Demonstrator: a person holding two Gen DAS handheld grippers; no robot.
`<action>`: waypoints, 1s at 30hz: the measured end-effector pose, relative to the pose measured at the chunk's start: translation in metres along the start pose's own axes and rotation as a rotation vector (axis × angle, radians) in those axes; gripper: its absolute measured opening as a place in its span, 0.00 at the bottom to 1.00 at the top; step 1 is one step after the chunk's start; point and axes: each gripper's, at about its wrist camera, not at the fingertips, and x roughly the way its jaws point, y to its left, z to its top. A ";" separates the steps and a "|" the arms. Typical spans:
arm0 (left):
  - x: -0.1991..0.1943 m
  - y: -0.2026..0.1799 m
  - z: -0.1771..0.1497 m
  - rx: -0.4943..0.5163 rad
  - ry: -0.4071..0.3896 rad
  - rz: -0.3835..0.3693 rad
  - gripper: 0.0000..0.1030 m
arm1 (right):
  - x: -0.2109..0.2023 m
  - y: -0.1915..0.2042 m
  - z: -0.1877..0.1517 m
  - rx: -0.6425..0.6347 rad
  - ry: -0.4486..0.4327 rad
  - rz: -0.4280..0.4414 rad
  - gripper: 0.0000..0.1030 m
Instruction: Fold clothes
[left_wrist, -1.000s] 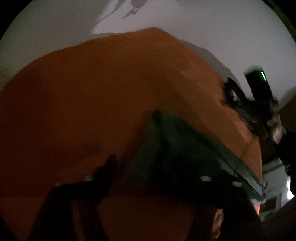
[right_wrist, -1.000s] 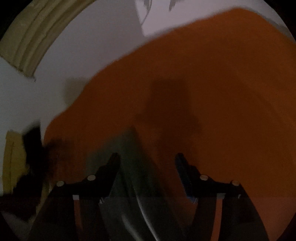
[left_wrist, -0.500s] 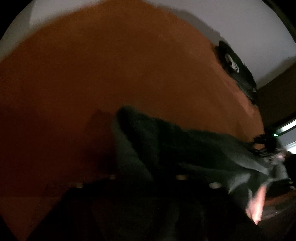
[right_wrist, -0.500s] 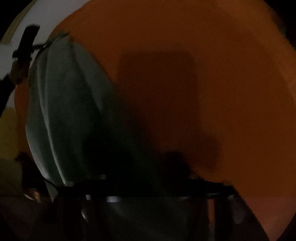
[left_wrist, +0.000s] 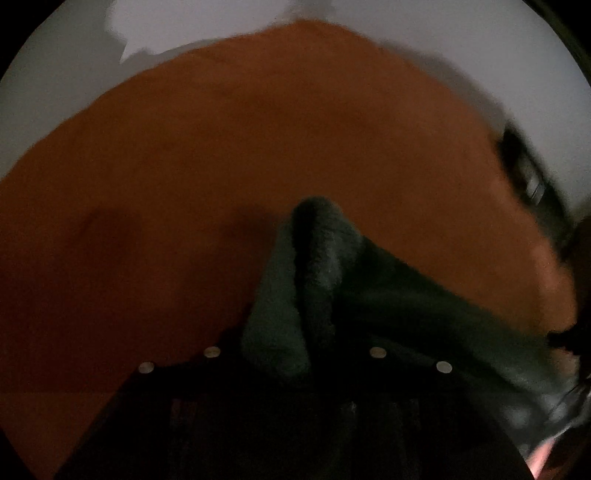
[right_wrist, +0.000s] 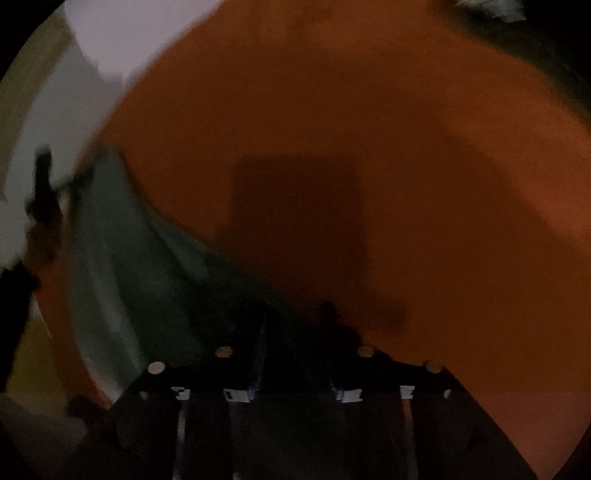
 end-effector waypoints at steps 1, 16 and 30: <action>-0.019 0.002 -0.006 -0.024 -0.020 -0.031 0.45 | -0.023 -0.001 -0.011 -0.001 -0.044 -0.006 0.39; -0.008 -0.040 -0.107 -0.099 0.129 0.086 0.24 | -0.035 0.008 -0.100 -0.095 -0.135 -0.290 0.03; -0.059 -0.040 -0.122 -0.072 0.110 0.089 0.23 | -0.012 0.030 -0.081 0.303 -0.211 -0.202 0.28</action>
